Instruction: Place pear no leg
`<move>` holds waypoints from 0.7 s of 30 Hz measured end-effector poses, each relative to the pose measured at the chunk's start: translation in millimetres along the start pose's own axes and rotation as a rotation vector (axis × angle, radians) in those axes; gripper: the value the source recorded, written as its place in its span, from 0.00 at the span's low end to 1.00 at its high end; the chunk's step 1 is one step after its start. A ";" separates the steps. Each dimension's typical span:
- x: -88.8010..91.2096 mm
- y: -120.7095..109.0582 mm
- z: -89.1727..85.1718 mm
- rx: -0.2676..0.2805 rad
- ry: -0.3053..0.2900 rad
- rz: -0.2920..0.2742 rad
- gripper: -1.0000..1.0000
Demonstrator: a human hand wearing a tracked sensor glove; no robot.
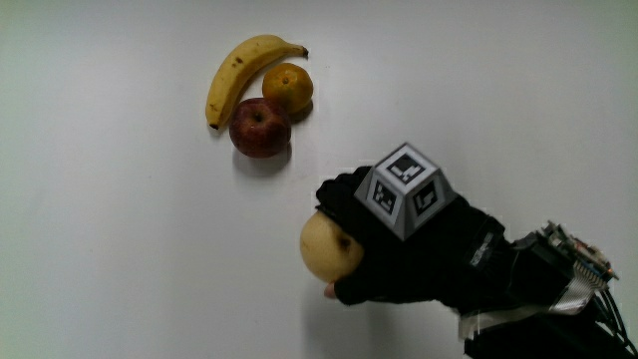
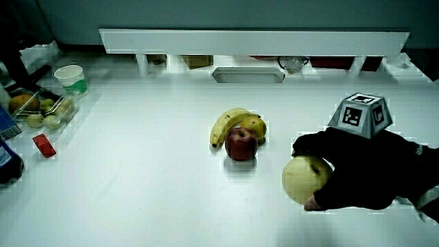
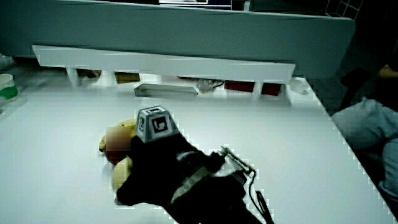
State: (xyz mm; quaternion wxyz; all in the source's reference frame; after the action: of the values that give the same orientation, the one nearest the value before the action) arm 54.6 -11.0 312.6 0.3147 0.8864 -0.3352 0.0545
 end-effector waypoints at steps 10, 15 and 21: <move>-15.8 19.3 -47.7 -0.095 -0.055 0.037 0.50; -19.0 27.8 -60.7 -0.113 -0.062 0.044 0.50; -19.7 35.2 -77.1 -0.153 -0.066 0.043 0.50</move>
State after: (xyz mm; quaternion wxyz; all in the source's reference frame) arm 26.1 25.5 386.3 0.3692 0.8537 -0.3673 0.0062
